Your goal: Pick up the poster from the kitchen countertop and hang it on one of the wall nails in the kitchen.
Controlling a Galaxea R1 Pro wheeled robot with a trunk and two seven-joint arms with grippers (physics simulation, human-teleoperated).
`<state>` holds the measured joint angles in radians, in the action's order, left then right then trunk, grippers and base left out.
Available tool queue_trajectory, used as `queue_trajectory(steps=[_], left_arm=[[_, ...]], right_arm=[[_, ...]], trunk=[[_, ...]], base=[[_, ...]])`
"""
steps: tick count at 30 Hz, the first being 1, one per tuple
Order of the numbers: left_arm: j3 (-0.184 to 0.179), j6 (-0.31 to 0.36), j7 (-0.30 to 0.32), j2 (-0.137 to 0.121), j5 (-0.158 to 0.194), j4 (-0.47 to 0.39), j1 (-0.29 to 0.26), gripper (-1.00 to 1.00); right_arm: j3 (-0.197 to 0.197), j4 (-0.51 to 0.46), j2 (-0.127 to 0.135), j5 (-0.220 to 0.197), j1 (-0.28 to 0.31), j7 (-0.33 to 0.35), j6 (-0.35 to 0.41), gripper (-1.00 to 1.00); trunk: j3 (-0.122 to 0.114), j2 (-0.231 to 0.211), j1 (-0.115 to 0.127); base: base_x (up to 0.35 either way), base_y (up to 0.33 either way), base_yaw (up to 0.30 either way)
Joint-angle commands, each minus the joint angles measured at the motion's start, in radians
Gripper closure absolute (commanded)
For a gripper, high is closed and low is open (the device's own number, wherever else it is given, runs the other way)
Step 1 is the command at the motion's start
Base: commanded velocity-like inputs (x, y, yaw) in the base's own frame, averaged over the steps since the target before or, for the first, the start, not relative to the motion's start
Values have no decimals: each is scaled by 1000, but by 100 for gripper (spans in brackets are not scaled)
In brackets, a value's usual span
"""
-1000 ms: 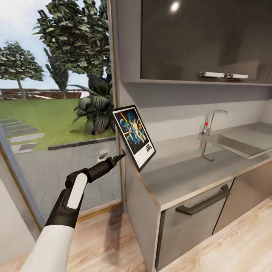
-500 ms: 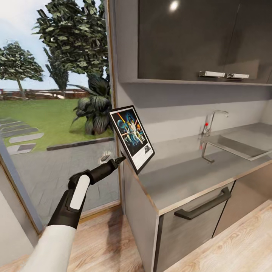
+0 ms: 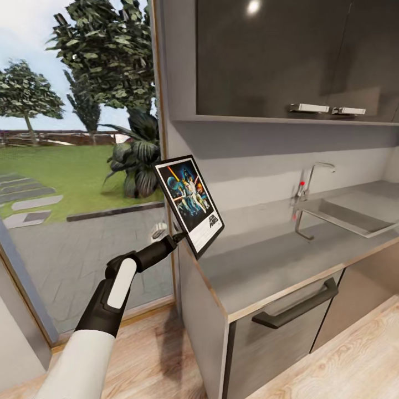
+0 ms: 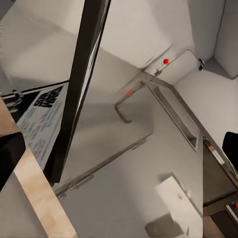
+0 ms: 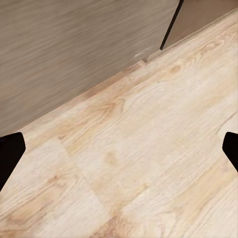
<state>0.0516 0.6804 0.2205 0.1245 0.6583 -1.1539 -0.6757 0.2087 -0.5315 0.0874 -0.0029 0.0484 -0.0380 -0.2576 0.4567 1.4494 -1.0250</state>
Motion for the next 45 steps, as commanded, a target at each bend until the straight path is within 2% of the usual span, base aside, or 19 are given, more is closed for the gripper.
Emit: queue_trajectory(steps=[1, 29, 45], left_arm=[[4, 7, 3, 1, 1, 1, -1, -100], [5, 5, 2, 0, -2, 5, -1, -100], [5, 5, 2, 0, -2, 6, -1, -100]], right_arm=[[0, 1, 0, 0, 1, -2, -3, -100], [0, 2, 0, 0, 1, -2, -3, -100], [0, 2, 0, 0, 1, -2, -3, -100]], trunk=[[1, 1, 0], [1, 1, 0], [1, 1, 0]], base=[[5, -4, 0], [119, -6, 0], [15, -21, 0]])
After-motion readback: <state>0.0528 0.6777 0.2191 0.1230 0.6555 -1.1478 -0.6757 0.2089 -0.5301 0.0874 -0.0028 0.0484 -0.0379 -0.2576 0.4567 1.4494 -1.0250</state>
